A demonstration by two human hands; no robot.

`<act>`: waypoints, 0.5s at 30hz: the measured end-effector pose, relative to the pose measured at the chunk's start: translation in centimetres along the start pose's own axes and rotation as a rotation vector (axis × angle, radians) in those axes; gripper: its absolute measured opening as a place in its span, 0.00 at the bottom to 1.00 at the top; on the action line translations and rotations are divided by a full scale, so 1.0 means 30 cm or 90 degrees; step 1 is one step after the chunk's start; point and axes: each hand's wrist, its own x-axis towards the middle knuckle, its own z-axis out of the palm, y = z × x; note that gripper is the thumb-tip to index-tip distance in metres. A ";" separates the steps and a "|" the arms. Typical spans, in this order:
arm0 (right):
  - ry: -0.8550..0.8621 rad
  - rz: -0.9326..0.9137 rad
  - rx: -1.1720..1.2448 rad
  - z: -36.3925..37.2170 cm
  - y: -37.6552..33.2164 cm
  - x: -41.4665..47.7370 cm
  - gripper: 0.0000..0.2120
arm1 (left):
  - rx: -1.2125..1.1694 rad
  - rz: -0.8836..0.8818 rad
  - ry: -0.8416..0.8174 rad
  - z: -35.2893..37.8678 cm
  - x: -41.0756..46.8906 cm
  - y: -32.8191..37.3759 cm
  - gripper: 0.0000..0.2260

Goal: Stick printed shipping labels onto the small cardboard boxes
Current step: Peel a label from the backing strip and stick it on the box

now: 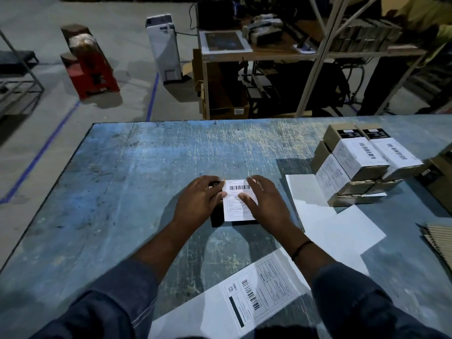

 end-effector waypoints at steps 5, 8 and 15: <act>-0.053 -0.042 0.177 -0.027 0.055 -0.041 0.22 | 0.042 0.070 -0.179 -0.027 -0.034 -0.048 0.29; -0.098 -0.009 0.324 -0.060 0.075 -0.021 0.17 | 0.058 0.086 -0.226 -0.041 -0.021 -0.076 0.29; -0.194 -0.008 0.464 -0.142 0.099 0.021 0.25 | -0.200 0.006 -0.331 -0.125 0.087 -0.071 0.19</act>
